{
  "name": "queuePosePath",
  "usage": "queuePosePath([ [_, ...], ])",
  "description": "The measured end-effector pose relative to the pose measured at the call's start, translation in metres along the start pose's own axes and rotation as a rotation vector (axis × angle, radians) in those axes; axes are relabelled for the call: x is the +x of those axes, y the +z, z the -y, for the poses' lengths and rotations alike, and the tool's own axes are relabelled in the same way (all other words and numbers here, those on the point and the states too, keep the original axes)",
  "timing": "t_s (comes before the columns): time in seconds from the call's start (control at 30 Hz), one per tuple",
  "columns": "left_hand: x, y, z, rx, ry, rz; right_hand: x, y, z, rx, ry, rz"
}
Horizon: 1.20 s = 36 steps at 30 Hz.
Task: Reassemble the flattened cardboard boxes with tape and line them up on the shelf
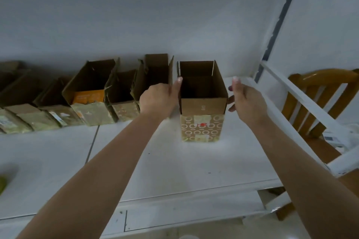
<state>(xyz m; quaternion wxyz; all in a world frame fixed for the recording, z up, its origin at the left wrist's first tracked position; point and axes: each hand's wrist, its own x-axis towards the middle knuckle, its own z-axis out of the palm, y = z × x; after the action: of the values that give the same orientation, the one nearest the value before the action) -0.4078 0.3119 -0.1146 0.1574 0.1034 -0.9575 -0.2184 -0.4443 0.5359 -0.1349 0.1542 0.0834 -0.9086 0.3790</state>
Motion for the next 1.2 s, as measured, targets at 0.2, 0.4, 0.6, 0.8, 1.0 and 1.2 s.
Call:
queuePosePath([
  [0.2, 0.004, 0.0, 0.045, -0.02, 0.03, 0.054, -0.035, 0.032, -0.028, -0.03, 0.064, 0.232],
  [0.4, 0.014, 0.019, 0.064, 0.483, 0.134, 0.172, -0.024, 0.066, -0.024, -0.129, 0.133, 0.159],
  [0.6, 0.021, 0.023, 0.079, 0.466, 0.058, 0.121, 0.015, 0.081, -0.01, -0.213, 0.185, 0.178],
  [0.8, 0.03, 0.023, 0.091, 0.469, 0.12, 0.118, 0.047, 0.105, 0.005, -0.016, 0.23, 0.248],
  [1.0, 0.043, 0.019, 0.098, 0.584, 0.178, 0.178, 0.062, 0.12, 0.014, 0.017, 0.225, 0.279],
  [1.2, 0.046, 0.024, 0.101, 0.627, 0.164, 0.157, 0.07, 0.12, 0.011, 0.114, 0.257, 0.37],
])
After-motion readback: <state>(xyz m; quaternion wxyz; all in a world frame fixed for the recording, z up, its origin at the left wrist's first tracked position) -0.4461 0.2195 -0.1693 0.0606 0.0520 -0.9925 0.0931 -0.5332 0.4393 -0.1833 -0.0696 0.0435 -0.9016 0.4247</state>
